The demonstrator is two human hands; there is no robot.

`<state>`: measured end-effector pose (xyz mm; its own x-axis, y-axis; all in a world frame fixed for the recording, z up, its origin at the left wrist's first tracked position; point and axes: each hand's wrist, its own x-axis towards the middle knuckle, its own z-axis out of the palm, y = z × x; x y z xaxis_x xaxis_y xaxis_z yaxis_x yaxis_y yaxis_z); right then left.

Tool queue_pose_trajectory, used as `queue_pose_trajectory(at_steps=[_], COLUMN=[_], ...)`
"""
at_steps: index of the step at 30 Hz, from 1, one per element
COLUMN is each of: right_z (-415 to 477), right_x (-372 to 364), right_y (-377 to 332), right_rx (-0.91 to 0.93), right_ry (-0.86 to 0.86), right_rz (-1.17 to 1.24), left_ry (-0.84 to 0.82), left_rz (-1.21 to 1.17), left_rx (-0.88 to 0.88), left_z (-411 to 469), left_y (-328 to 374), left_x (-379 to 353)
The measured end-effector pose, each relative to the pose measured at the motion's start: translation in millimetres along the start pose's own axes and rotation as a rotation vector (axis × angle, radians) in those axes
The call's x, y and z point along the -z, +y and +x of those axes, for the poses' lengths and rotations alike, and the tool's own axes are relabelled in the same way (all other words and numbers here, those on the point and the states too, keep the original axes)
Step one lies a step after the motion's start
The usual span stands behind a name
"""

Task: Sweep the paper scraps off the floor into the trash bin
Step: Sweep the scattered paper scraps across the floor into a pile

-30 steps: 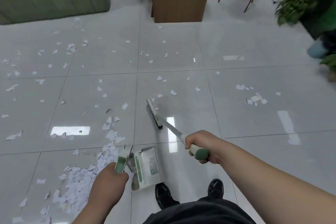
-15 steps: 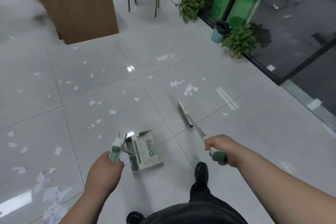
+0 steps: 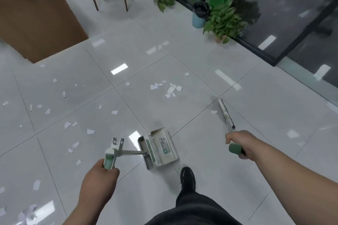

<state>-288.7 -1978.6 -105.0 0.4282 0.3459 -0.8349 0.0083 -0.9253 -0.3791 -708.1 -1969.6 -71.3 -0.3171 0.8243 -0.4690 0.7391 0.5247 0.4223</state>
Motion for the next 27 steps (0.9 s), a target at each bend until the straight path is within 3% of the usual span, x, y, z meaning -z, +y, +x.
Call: queue_pose_trajectory(at_steps=[6,16,22,27], right_z=[35.7,5.3,-1.1,19.7], right_x=[-1.8,-60.5,-57.3,-64.2], right_y=[-58.3,-150.2,-194.7,-239.4], right_rx=[-0.017,0.019,0.030,0.116], right_ry=[-0.103,-0.340,-0.346,-0.197], right_rz=[-0.004,0.139,0.208,0.111], left_ry=[0.019,0.100,0.101,0.069], left_rz=[0.006,-0.058,-0.143,-0.153], left_rx=[0.073,0.138,0.132,0.127], left_z=[-3.4,20.9,61.0,114.1], left_y=[55.2,81.5,87.1,91.3], left_x=[-16.6,-7.8,1.9,16.7])
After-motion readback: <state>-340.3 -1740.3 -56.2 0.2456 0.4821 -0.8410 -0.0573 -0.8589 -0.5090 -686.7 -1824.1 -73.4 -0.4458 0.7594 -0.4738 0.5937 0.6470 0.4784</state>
